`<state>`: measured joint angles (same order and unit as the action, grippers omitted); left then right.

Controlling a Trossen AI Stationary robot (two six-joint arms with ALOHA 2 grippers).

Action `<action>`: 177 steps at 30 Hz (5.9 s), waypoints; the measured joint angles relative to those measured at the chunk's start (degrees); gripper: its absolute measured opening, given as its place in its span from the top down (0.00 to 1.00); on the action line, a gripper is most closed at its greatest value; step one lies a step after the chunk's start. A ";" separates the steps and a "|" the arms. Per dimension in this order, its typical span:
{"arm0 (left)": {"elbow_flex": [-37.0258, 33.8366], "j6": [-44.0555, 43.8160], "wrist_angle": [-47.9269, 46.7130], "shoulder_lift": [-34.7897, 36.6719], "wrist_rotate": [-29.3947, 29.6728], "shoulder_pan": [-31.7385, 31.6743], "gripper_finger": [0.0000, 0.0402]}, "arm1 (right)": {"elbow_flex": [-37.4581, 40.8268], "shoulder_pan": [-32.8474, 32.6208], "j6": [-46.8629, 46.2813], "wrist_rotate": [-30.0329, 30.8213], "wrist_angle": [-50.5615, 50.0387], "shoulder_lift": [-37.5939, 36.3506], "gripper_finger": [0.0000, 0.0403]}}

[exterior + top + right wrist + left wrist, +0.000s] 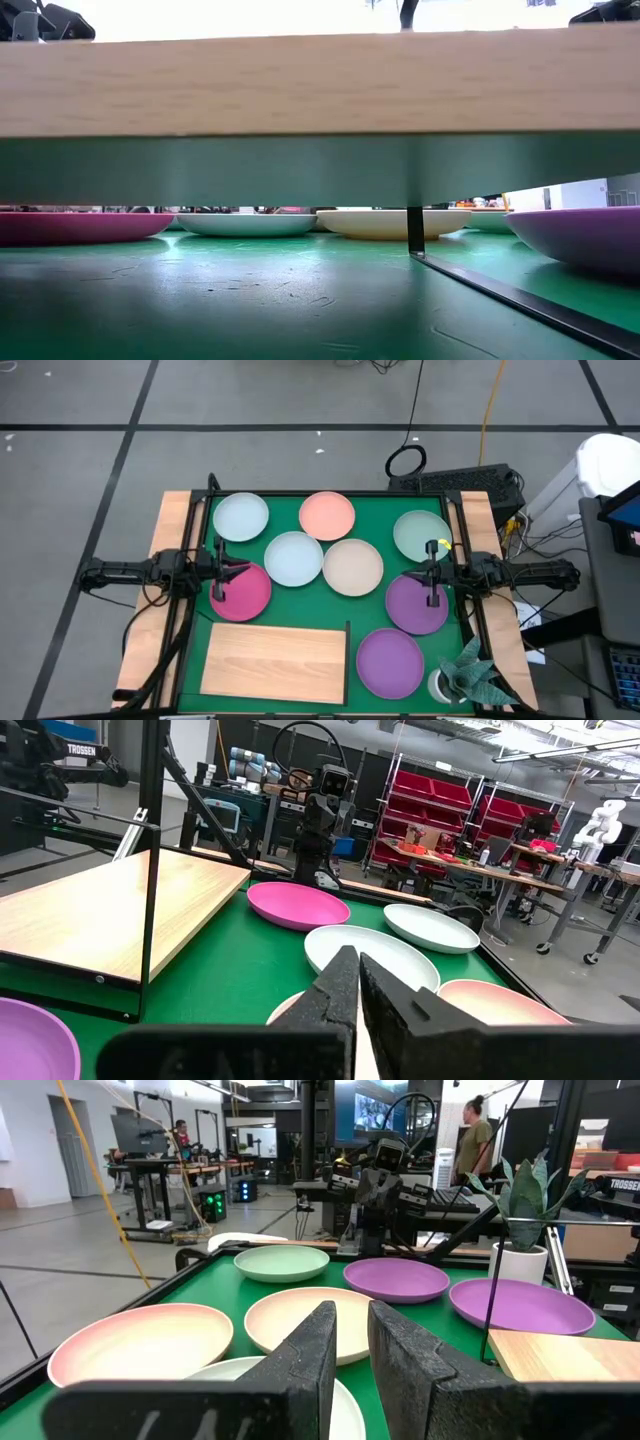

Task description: Place and stack plates onto a shelf

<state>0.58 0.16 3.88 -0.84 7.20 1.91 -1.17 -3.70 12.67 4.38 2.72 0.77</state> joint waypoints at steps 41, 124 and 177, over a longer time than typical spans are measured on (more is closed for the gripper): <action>0.00 0.00 -0.01 -0.01 0.00 -0.02 0.83 | -0.01 0.00 0.00 0.00 0.00 0.00 1.00; 14.10 -7.88 -6.96 -9.18 -0.68 0.48 0.92 | -61.46 -0.26 -19.52 6.05 -31.81 61.29 1.00; 57.92 -8.24 -37.28 -66.00 3.37 12.50 0.99 | -43.82 -3.52 -9.89 4.01 -16.38 85.94 0.68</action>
<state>58.50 -8.08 -33.40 -66.85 10.57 14.41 -44.99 -7.22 2.78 8.39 -13.66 86.71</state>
